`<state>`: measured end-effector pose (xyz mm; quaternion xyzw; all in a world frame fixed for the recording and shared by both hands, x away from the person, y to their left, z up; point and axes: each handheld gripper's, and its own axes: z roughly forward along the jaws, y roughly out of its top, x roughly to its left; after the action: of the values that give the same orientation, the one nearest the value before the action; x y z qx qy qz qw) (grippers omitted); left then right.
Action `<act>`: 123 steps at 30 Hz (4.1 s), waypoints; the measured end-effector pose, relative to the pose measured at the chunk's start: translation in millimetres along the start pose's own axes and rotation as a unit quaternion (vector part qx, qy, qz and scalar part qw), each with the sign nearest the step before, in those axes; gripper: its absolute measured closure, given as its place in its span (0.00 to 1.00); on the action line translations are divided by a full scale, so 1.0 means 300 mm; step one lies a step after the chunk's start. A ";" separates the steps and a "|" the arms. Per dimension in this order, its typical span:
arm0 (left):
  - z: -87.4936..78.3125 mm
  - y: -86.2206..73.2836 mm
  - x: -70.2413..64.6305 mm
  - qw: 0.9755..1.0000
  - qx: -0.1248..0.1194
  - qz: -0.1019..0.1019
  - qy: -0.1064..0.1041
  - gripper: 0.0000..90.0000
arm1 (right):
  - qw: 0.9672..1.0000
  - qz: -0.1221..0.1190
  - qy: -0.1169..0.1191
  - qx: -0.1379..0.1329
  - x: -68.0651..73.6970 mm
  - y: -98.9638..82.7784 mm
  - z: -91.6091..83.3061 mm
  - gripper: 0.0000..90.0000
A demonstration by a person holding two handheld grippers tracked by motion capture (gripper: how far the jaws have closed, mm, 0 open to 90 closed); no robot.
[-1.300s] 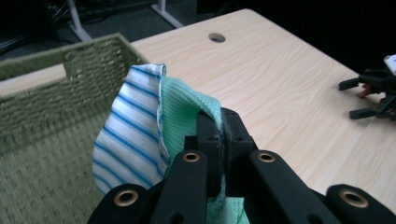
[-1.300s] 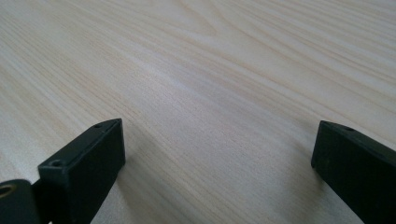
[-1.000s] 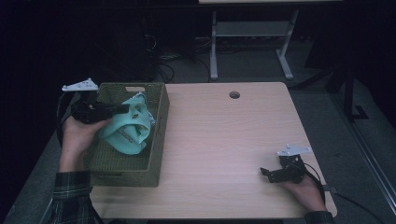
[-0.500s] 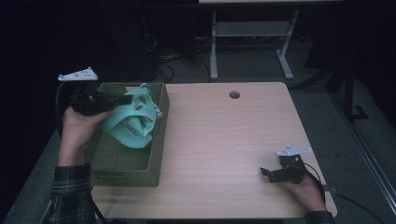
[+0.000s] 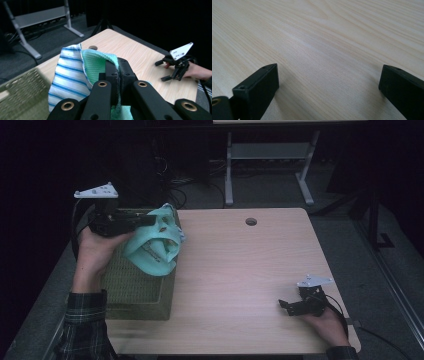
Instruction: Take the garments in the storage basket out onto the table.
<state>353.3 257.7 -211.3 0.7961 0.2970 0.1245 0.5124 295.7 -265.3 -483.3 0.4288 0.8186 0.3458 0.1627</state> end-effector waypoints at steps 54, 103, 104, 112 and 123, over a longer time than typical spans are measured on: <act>0.494 -0.023 -0.245 0.991 0.036 0.032 -0.125 0.97 | 1.000 0.003 0.001 0.002 0.002 0.000 -0.001 0.03; 0.877 -0.329 -0.383 0.974 0.154 0.038 -0.163 0.97 | 1.000 0.003 0.001 0.002 0.001 0.000 -0.001 0.03; 0.877 -0.329 -0.383 0.974 0.154 0.038 -0.163 0.97 | 1.000 0.003 0.001 0.002 0.001 0.000 -0.001 0.03; 0.908 -0.401 -0.376 0.971 0.181 0.039 -0.151 0.95 | 1.000 0.002 0.001 0.002 0.001 0.000 -0.001 0.03; 0.958 -0.472 -0.373 0.967 0.214 0.045 -0.126 0.85 | 1.000 0.001 0.000 0.001 0.001 0.000 0.000 0.03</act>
<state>360.1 19.6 -452.9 0.9093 0.2132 -0.0205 0.3568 295.5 -265.2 -483.3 0.4297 0.8186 0.3453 0.1615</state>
